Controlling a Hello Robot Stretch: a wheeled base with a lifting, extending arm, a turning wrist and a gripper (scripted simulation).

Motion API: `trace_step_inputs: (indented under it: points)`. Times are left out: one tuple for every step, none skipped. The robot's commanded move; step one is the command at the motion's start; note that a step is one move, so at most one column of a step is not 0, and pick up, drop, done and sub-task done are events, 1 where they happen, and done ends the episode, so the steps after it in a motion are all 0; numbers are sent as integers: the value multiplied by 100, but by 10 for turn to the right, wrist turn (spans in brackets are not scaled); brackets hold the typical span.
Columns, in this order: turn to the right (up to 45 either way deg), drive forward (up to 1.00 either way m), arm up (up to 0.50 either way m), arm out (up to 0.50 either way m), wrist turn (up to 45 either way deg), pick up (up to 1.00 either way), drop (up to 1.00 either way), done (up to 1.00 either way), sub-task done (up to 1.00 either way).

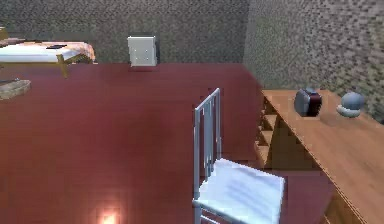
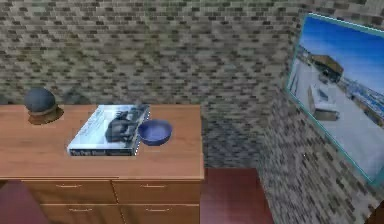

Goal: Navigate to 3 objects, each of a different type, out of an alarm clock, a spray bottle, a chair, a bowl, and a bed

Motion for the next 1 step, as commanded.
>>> trace_step_inputs:
  points:
    - [-450,0,0,0,0,0,0,0,0]
